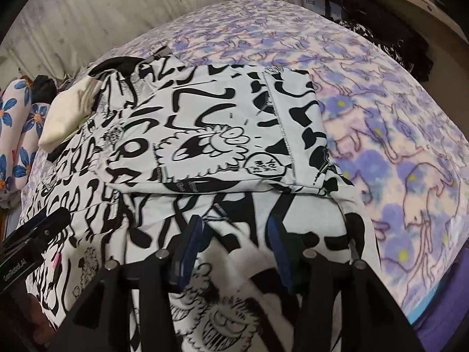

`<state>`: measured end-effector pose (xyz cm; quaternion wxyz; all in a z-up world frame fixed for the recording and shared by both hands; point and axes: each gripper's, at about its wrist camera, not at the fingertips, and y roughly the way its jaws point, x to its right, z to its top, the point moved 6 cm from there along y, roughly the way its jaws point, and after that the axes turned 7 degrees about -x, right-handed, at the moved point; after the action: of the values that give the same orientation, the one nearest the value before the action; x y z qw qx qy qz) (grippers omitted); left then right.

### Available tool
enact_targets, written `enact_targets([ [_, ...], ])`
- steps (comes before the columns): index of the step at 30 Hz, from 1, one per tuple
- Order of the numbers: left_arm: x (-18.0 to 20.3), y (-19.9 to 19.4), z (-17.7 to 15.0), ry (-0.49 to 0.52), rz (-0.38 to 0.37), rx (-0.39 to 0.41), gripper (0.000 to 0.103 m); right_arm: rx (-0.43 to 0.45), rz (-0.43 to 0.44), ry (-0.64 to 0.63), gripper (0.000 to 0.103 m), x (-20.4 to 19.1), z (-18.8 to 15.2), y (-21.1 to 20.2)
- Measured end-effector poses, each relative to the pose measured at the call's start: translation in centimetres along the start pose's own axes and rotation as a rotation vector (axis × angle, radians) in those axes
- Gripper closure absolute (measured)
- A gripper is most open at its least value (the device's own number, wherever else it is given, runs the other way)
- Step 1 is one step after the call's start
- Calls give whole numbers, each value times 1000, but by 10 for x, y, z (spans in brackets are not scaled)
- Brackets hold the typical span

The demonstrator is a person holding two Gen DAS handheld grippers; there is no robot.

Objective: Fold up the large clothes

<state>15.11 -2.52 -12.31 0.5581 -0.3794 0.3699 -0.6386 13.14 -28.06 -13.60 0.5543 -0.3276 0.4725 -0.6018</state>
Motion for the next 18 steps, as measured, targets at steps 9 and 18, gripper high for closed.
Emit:
enact_targets([
  [9, -43, -47, -21, -54, 9, 77, 13, 38, 12, -79, 53, -43, -10, -26],
  [18, -101, -72, -45, -134, 10, 111, 13, 77, 50, -151, 45, -94, -23, -44],
])
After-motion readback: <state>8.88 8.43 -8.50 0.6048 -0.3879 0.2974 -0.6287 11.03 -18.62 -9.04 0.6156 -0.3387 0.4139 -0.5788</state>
